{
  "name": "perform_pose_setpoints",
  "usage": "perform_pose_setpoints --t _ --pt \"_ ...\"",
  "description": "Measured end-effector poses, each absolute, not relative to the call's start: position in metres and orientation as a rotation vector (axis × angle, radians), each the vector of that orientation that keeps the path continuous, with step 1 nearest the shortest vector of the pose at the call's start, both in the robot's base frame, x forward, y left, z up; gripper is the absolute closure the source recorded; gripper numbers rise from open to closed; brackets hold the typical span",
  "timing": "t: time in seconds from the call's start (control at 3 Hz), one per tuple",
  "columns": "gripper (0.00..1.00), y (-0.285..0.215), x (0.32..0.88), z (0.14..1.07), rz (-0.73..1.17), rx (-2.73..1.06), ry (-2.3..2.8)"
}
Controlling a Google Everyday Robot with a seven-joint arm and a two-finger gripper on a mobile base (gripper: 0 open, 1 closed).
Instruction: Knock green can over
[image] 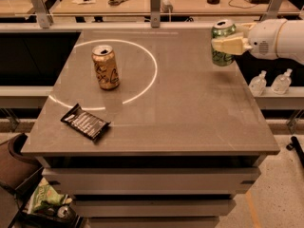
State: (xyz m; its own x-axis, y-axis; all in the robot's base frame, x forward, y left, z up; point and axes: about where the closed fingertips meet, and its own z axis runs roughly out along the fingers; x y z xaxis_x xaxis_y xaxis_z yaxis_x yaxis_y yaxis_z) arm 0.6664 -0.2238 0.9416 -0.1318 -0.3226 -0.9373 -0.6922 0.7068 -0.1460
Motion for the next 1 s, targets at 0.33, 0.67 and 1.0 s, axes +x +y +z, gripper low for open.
perform_pose_setpoints --t 0.33,0.67,1.0 --pt "1.00 -0.222 0.656 0.947 0.310 -0.920 1.809" --pt "1.00 -0.217 0.647 0.942 0.223 -1.032 1.892" --pt "1.00 -0.214 0.641 0.927 0.156 -1.132 1.978"
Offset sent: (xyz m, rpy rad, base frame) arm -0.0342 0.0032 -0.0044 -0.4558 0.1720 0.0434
